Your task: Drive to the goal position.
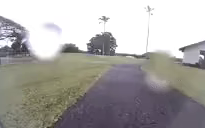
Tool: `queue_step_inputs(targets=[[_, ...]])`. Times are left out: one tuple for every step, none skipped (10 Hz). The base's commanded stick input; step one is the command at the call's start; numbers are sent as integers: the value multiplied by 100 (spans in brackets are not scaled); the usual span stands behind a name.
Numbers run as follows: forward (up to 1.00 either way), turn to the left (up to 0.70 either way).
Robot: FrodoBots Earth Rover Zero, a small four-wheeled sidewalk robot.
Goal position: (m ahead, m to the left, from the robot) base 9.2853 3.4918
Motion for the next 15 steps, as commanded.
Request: queue_step_inputs(targets=[[31, 0], [0, 0], [0, 0], [0, 0], [0, -7], [0, -66], [0, -85], [0, -85], [0, -85], [0, -85], [0, -85], [0, -85], [0, -85], [0, -85], [0, -85]])
